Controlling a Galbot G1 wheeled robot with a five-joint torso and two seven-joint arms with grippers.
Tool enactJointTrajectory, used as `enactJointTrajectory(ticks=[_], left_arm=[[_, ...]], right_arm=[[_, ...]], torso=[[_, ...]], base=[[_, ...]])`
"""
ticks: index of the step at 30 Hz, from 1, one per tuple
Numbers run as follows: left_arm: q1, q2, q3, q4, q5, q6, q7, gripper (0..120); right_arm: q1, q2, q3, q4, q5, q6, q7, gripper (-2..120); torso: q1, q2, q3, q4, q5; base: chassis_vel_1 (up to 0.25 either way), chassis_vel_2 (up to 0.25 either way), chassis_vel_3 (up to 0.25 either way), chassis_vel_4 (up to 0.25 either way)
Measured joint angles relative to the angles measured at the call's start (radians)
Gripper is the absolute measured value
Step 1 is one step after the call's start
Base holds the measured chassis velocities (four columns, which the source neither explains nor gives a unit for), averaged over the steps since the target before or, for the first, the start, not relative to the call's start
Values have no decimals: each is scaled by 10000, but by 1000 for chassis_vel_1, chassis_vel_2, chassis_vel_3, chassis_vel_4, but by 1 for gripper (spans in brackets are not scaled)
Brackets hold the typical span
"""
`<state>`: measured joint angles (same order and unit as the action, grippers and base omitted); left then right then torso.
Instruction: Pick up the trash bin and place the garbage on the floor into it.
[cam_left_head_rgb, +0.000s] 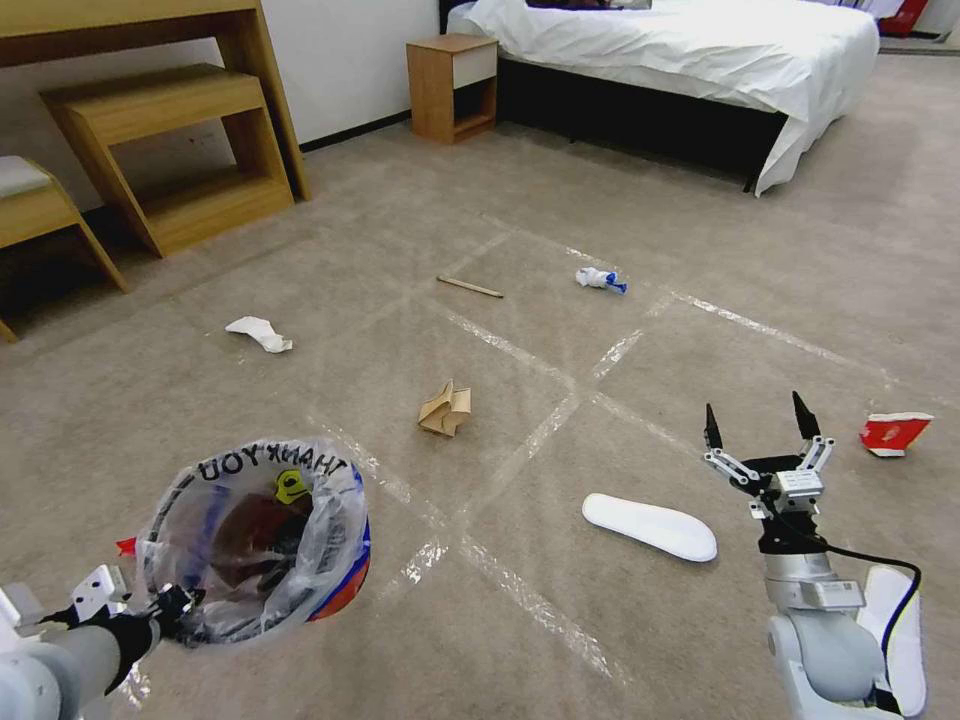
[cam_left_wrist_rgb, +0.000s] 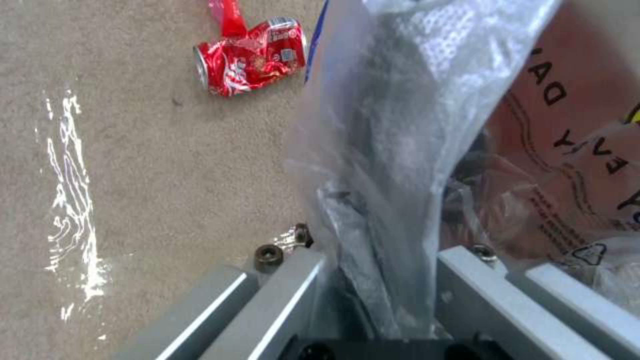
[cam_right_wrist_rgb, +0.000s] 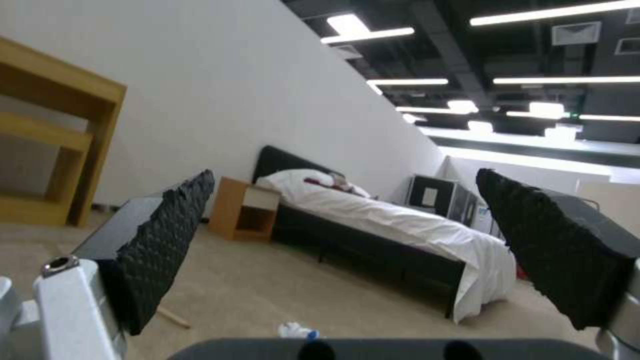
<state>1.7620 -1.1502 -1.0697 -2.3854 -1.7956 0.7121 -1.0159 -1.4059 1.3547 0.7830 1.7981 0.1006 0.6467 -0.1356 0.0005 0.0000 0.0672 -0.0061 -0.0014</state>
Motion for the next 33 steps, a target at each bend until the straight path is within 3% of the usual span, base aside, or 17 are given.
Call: enactJointTrajectory(ticks=[33], left_arm=[[224, 8, 21, -278, 142, 35, 46, 0]], right_arm=[[-371, 371, 37, 176, -65, 544, -235, 100]], torso=[[-1, 0, 1, 0, 1]], base=[[-16, 16, 17, -17]])
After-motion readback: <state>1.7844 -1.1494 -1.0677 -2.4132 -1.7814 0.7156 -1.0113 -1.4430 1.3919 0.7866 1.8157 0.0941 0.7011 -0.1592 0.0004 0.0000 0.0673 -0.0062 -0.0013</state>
